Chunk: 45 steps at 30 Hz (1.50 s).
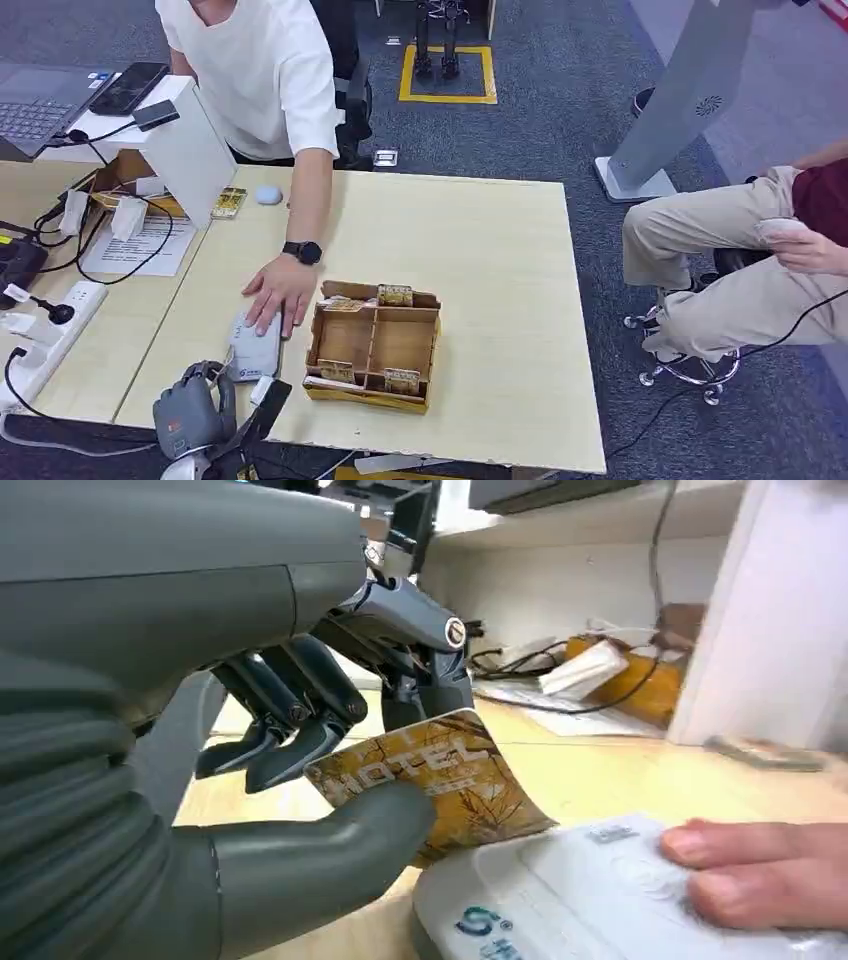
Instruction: Pass the card to the sensor for recognition and then transmit it.
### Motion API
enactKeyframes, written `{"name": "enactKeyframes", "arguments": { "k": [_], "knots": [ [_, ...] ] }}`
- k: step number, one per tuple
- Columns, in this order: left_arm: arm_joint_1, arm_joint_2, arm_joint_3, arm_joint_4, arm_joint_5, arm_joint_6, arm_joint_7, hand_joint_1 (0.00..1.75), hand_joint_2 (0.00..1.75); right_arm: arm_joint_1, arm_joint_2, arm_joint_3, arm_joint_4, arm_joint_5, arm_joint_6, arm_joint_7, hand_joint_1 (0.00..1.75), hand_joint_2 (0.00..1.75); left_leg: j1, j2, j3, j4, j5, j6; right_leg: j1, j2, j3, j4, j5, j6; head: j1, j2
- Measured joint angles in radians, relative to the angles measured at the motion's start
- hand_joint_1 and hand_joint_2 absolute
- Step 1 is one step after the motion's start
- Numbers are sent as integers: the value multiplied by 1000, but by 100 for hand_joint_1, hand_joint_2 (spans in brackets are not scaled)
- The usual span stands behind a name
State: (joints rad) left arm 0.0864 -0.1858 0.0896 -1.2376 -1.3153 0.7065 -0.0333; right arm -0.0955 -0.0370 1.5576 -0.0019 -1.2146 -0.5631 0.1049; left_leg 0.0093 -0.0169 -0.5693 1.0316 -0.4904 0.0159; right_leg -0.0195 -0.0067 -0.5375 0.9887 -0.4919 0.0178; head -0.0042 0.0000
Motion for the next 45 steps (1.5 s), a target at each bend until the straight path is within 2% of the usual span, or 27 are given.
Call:
{"name": "enactKeyframes", "arguments": {
  "k": [5, 11, 17, 21, 27, 30, 32, 35, 45],
  "knots": [
    [21, -37, 0, -97, 54, -1, -137, 175, 175, 2, 0, 0, 0, 0, 0, 0, 0, 175, 0, 0, 0, 0, 0, 0, 0, 0, 0, 0, 0, 0, 0, 0],
    [46, -61, -23, -202, 152, -1, -188, 175, 175, 5, 0, 0, 0, -3, -1, -4, 0, 175, 0, 1, 0, 0, 0, 0, 0, 1, -1, 0, 0, 0, 0, 0],
    [53, -66, -49, -250, 195, -2, -200, 175, 175, 5, 0, 0, 0, -6, -1, -10, 0, 175, 0, 1, 0, 0, 0, 0, 1, 1, -1, 0, 0, 0, 0, 0],
    [52, -50, -100, -252, 477, -2, -230, 175, 175, 5, 1, 0, 0, -10, -3, -13, 0, 175, 0, 1, 0, 0, 0, 0, 1, 1, -1, 0, 0, 0, 0, 0],
    [43, -11, -176, -252, 692, -3, -249, 175, 175, 5, 3, 0, 0, 2, -5, -13, 0, 175, 0, 1, 0, 0, 0, 0, 0, 1, -1, 0, 0, 0, 0, 0],
    [23, 8, -192, -252, 845, -12, -271, 175, 175, 4, 3, 0, 0, 25, -8, -13, 0, 175, 0, 1, 0, 0, 0, 0, 0, 1, -1, 0, 0, 0, 0, 0],
    [0, 18, -192, -252, 917, -22, -277, 175, 175, 4, 3, 0, 0, 41, -11, -13, 0, 175, 0, 1, 0, 0, 0, 0, 0, 1, -1, 0, 0, 0, 0, 0],
    [-44, 38, -192, -252, 959, -41, -266, 175, 175, 2, 3, 0, 0, 72, -16, -10, 0, 175, 0, 1, 0, 0, 0, -1, 1, 1, -1, 0, 0, 0, 0, 0],
    [-221, 110, -192, -179, 915, -48, -185, 175, 175, -6, 1, 0, -18, 156, -18, 21, 0, 175, 0, 0, 0, 0, 1, -1, 0, 0, -1, 1, 0, -1, 0, 0]
  ]
}}
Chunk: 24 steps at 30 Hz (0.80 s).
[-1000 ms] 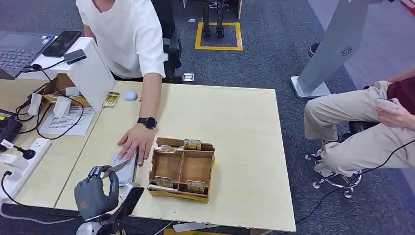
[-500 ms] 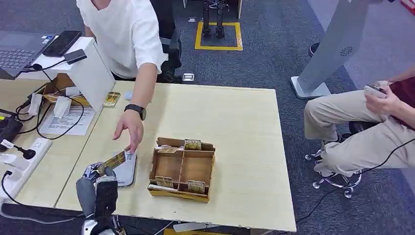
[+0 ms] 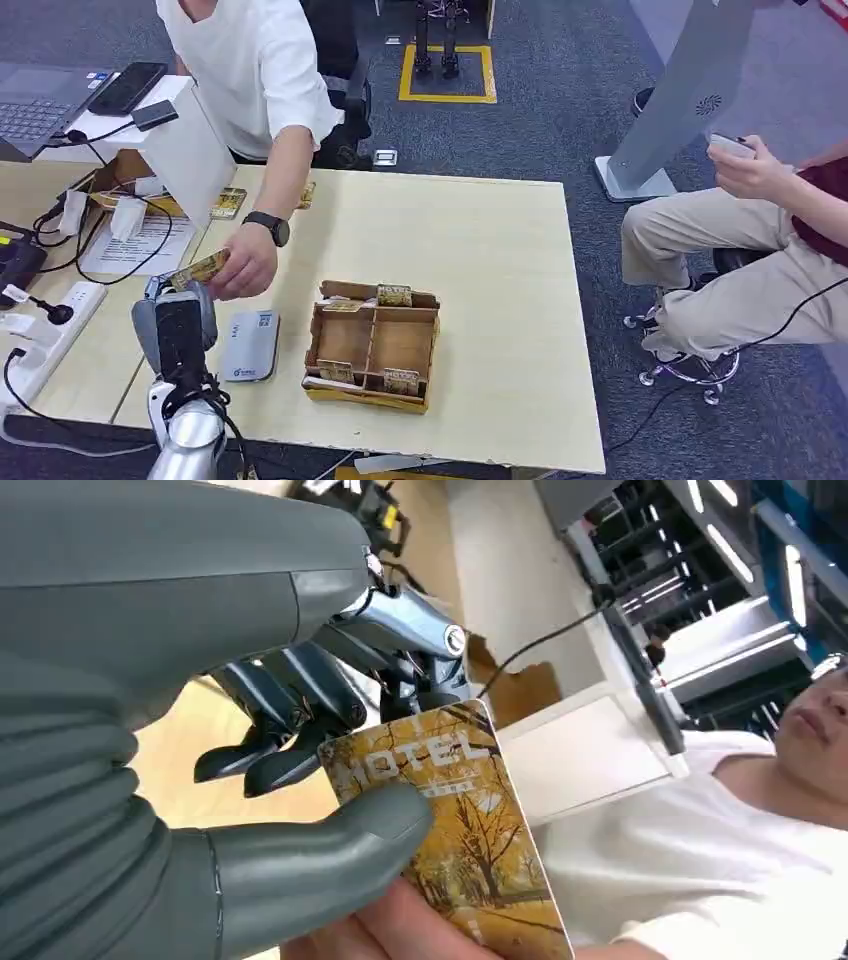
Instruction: Pass the card to the sensor for recognition and then transmit it.
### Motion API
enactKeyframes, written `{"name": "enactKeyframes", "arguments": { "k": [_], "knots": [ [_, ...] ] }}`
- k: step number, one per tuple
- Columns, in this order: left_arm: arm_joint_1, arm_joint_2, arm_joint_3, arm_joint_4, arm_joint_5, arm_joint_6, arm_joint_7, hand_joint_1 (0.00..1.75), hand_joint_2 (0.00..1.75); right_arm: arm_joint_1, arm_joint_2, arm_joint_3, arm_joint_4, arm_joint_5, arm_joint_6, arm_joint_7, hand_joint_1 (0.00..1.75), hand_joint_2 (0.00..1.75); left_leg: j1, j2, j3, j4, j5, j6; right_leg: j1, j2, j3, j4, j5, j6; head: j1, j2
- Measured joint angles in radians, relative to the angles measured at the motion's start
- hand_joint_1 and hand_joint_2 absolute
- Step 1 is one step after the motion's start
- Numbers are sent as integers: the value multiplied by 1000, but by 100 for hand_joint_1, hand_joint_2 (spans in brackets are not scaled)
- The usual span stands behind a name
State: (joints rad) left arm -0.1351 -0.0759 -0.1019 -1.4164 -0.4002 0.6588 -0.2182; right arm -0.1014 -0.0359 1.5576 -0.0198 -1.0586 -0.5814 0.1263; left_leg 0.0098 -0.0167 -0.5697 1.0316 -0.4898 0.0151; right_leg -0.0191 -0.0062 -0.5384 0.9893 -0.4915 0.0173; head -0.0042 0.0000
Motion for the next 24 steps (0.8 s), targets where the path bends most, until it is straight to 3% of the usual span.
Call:
{"name": "enactKeyframes", "arguments": {
  "k": [4, 5, 6, 14, 24],
  "knots": [
    [-43, 16, 0, 30, -3, -8, 1, 175, 175, -2, -2, 0, -5, 3, 0, 2, 0, 175, 0, 1, 0, 0, 0, 0, 0, 1, 0, 0, 0, 0, 0, 0],
    [-49, 19, 0, 36, -5, -9, 1, 44, 175, -2, -2, 0, -7, 6, 0, 2, 0, 175, 0, 1, 0, 0, 0, 0, 0, 1, 0, 0, 0, 0, 0, 0],
    [-54, 19, 0, 40, -6, -11, 1, 0, 175, -2, -2, 0, -8, 10, 0, 4, 0, 175, 0, 1, 0, 0, 0, 0, 0, 1, -1, 0, 0, 0, 0, 0],
    [-102, 23, 0, 70, -8, -27, 19, 0, 175, -3, -2, 0, -17, 26, -1, 11, 0, 175, 0, 1, 0, 0, 0, 0, 0, 1, -1, 0, 0, 0, 0, 0],
    [-83, 33, -1, 54, 11, -20, 5, 0, 175, -1, -2, 0, -22, 17, -4, 10, 0, 175, 0, 1, 0, 0, 0, 0, 0, 2, -1, 0, 0, 0, 0, 0]
  ]
}}
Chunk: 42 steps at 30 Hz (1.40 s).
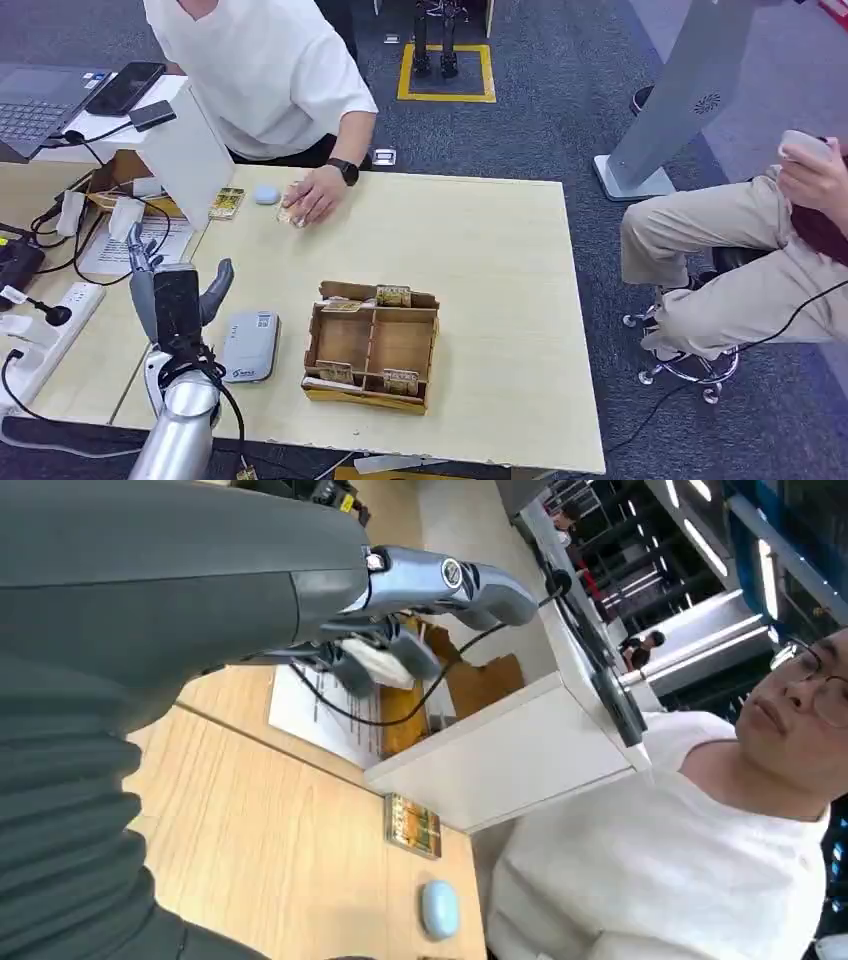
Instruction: Pass the card to the sensor for recognition and then transmit it.
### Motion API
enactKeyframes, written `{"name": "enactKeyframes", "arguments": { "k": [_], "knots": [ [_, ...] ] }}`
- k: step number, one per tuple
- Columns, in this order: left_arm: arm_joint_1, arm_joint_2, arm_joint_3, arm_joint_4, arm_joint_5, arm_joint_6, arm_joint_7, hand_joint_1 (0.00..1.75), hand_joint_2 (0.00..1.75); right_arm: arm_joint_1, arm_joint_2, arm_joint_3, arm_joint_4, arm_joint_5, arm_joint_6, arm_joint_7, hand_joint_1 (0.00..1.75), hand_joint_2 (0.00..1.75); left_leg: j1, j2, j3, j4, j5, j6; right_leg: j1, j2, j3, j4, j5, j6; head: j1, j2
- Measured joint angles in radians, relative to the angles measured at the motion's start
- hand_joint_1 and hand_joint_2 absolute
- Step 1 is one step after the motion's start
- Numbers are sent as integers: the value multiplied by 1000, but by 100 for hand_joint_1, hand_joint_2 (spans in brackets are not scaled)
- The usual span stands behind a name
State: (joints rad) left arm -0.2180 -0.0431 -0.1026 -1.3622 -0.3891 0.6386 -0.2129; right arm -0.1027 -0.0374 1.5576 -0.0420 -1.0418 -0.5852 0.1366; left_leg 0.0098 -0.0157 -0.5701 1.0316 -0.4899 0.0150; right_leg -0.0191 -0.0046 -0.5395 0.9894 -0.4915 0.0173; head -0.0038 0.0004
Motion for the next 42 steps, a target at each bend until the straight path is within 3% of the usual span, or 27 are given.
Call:
{"name": "enactKeyframes", "arguments": {
  "k": [7, 10, 14, 20, 24, 27, 34, 42],
  "knots": [
    [40, 13, -12, -45, -22, 10, -29, 0, 175, 1, 0, 0, 0, -11, 0, 0, 0, 175, 0, 0, 0, 0, 0, 0, 0, 0, 0, 0, 0, 0, 0, 0],
    [89, 21, -25, -111, -29, 14, -84, 0, 175, 6, 0, 0, 0, -24, 0, -5, 0, 175, 0, 0, 0, 0, 0, 0, 0, 0, 0, 0, 0, 0, 0, 0],
    [195, 39, -62, -242, 12, -5, -219, 0, 175, 13, 0, 0, 5, -48, 2, -26, 0, 175, 0, 1, -1, 0, -1, 0, 0, 2, -1, 0, -1, 0, 0, 0],
    [277, 55, -100, -345, -15, -6, -281, 0, 175, 16, 0, -1, 13, -58, 3, -36, 0, 175, 0, 1, -1, 0, -1, 0, 0, 1, -1, 0, -1, 1, 0, 0],
    [313, 69, -129, -370, -159, 36, -288, 0, 175, 17, 0, -1, 20, -66, 9, -44, 0, 175, 0, 1, -1, 0, -1, 0, 0, 1, -1, 0, -1, 1, 0, 0],
    [330, 67, -133, -372, -402, 50, -241, 0, 175, 16, 0, -1, 23, -71, 10, -44, 0, 175, 0, 1, -1, 0, -1, 0, 0, 1, -1, 0, -1, 1, 0, 0],
    [340, 29, -133, -366, -723, 52, -244, 0, 175, 16, 0, 0, 25, -68, 14, -42, 0, 175, 0, 1, -1, 0, -1, 0, 0, 1, -1, 0, -1, 1, 0, 0],
    [340, 0, -132, -365, -921, 53, -206, 0, 175, 15, -3, 0, 25, -57, 22, -35, 0, 175, 0, 1, -1, 0, -1, 0, 0, 1, -1, 0, -1, 1, 0, 0]
  ]
}}
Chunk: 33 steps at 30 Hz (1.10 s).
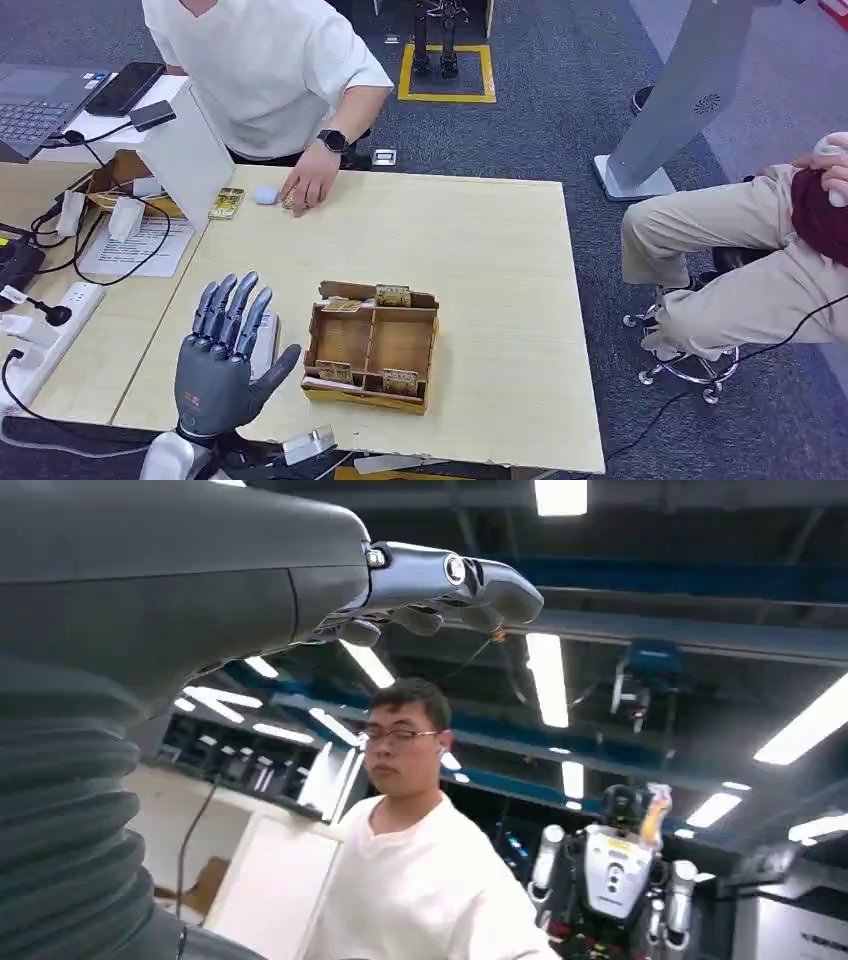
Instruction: Pass the card to the sensor for recognition and then transmit it.
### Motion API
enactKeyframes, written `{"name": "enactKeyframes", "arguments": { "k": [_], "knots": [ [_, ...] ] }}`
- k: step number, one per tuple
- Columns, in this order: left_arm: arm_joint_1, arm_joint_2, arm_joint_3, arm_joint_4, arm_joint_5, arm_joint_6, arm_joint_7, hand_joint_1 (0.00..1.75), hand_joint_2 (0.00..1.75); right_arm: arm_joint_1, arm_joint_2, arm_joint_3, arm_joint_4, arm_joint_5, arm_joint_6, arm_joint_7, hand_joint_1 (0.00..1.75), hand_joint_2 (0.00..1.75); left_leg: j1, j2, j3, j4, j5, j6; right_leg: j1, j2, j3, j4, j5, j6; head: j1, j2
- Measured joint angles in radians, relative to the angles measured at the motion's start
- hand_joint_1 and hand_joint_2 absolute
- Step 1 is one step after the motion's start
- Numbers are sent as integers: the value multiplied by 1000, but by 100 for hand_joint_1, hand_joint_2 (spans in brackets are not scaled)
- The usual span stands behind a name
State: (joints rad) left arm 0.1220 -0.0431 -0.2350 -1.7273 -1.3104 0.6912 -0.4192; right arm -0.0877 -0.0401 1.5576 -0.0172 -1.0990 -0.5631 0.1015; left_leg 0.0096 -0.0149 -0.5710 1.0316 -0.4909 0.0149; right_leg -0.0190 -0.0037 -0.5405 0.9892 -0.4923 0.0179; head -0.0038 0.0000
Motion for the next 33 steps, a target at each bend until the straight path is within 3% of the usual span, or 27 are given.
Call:
{"name": "enactKeyframes", "arguments": {
  "k": [4, 6, 12, 15, 20, 26, 33],
  "knots": [
    [-1, -2, 0, 0, -28, 0, 16, 0, 175, 0, -2, 0, 0, 0, 0, 4, 0, 175, 0, 0, 0, 0, 0, 0, 0, 0, 0, 0, 0, 0, 0, 0],
    [-2, 0, -1, 0, -63, 0, 56, 0, 175, 0, -3, 0, 0, 1, 0, 5, 0, 175, 0, 0, 0, 0, 0, 0, 0, 0, 0, 0, 0, 0, 0, 0],
    [-67, 56, -109, 70, -152, 0, 290, 0, 175, -5, -5, 0, -4, 19, 6, 8, 0, 175, 0, 0, 0, 0, 0, 0, 0, 0, 0, 0, 0, 0, 0, 0],
    [-118, 86, -180, 134, -158, 0, 362, 0, 175, -10, -7, 0, -6, 27, 8, 9, 0, 175, 0, 0, 0, 0, 0, 0, 0, 0, 0, 0, 1, -1, 0, 0],
    [-182, 120, -280, 218, -146, -12, 409, 0, 175, -12, -8, 0, -10, 31, 8, 11, 0, 175, 0, 1, 0, 0, 0, 0, 0, 1, -1, 0, 1, -1, -1, 0],
    [-251, 166, -375, 258, -93, -161, 498, 0, 175, -14, -10, 0, -11, 19, 19, 14, 0, 175, 0, 0, 0, 0, 0, 0, 0, 1, -1, 0, 1, -1, 0, 0],
    [-286, 203, -417, 266, -69, -223, 528, 0, 175, -14, -10, 0, -11, 11, 19, 14, 0, 175, 0, 1, 0, 0, 0, 0, 0, 1, -1, 0, 1, -1, 0, 0]
  ]
}}
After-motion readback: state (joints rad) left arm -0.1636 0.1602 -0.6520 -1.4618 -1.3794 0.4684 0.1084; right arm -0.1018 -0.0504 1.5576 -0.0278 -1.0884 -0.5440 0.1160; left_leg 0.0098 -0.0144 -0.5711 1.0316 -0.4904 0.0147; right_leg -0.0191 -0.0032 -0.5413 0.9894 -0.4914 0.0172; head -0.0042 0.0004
